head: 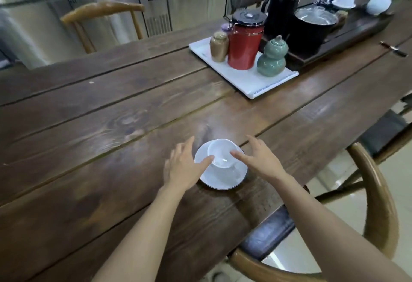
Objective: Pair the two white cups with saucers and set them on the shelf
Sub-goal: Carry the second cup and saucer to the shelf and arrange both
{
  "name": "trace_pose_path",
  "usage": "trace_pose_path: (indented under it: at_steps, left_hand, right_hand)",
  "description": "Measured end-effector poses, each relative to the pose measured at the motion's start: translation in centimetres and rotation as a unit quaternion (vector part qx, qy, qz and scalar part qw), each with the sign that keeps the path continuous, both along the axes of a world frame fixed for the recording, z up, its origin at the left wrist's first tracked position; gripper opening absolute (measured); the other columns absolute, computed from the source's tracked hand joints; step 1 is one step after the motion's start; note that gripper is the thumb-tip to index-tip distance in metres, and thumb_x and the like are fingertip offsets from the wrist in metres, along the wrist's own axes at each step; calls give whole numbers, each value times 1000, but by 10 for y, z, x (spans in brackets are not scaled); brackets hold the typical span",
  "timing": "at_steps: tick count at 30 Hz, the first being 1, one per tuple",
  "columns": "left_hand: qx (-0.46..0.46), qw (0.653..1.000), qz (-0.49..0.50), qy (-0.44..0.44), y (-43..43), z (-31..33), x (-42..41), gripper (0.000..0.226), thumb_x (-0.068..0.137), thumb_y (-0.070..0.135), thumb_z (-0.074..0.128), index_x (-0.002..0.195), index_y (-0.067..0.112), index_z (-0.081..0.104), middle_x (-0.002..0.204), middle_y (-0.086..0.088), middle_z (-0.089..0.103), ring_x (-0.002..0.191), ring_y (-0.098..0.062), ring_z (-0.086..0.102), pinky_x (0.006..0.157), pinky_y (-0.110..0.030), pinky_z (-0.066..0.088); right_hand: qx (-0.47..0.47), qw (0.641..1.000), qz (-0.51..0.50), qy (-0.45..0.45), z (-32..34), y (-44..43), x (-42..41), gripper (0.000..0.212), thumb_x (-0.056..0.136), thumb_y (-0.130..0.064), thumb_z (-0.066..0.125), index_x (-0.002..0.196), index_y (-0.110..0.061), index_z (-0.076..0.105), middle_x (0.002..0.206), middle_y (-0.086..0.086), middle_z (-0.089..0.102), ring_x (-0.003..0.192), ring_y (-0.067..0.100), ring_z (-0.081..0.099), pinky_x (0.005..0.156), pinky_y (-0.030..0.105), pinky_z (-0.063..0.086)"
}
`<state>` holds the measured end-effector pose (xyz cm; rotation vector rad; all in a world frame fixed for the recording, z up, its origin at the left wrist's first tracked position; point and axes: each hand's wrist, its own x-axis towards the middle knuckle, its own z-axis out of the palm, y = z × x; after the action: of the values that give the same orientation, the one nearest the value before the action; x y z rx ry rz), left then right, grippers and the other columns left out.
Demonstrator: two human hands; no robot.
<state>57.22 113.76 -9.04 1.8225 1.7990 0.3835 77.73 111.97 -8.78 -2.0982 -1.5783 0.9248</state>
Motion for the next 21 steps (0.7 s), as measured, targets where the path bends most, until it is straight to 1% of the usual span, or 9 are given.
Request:
trace_pose_path:
  at_steps: [1,3,6,9,12,15,17,19,21]
  left_hand:
    - [-15,1000,8,-2,0,-6,2,84,76,65,52,146,29,20,150,-2,32,135,-24,31,104,-43,30]
    - [-41,999,22,-12,-1,-16,4,89,74,68,52,146,27,19,150,-3,32,135,-25,32,103,-45,32]
    - [-90,990,69,-80,0,-23,7,96,69,69,57,146,26,20,148,-5,34,132,-25,38,102,-46,37]
    - [-176,949,141,-220,-2,-25,13,80,67,60,67,132,23,39,130,0,52,111,-18,55,88,-43,49]
    - [-250,872,212,-364,-4,-23,20,43,72,41,72,106,20,55,108,4,61,90,-10,59,63,-33,52]
    - [-256,852,227,-395,-4,-18,22,37,75,29,72,106,13,61,108,-4,65,92,-18,62,63,-35,51]
    - [-252,844,229,-415,-7,-10,20,38,74,26,72,108,12,61,112,-7,65,95,-22,62,65,-37,52]
    - [-240,832,237,-440,-12,1,16,46,74,26,72,115,14,55,116,-7,62,100,-25,61,70,-40,53]
    - [-217,820,247,-469,-16,14,10,50,74,25,71,118,17,50,119,-6,60,103,-26,61,75,-43,54]
  right_hand:
    - [-10,1000,2,21,-8,1,1,54,73,-66,56,104,-23,45,103,2,47,91,19,48,76,34,37]
    - [-22,996,-8,84,-19,4,3,48,74,-60,61,82,-15,46,82,-1,46,72,18,44,65,33,35]
    - [-42,985,-6,170,-26,7,5,42,77,-53,63,73,-11,58,70,5,53,63,17,49,60,29,36]
    - [-74,972,-19,224,-29,8,6,32,79,-50,63,80,-18,64,77,0,65,60,3,60,52,12,40]
    - [-90,967,-36,237,-34,9,7,23,77,-49,65,76,-26,60,77,-10,64,58,-3,60,45,12,40]
    - [-92,959,-44,265,-31,11,4,25,75,-44,69,76,-20,62,79,0,67,64,7,65,51,15,45]
    - [-96,949,-57,295,-26,10,1,46,70,-47,72,97,-12,59,98,7,66,84,21,67,61,26,49]
    - [-106,927,-69,353,-17,9,-5,70,66,-48,74,117,-11,43,112,4,58,94,21,64,55,31,54]
    - [-89,913,-59,394,-1,8,-14,76,63,-47,74,120,-14,37,114,2,53,95,20,62,48,29,54]
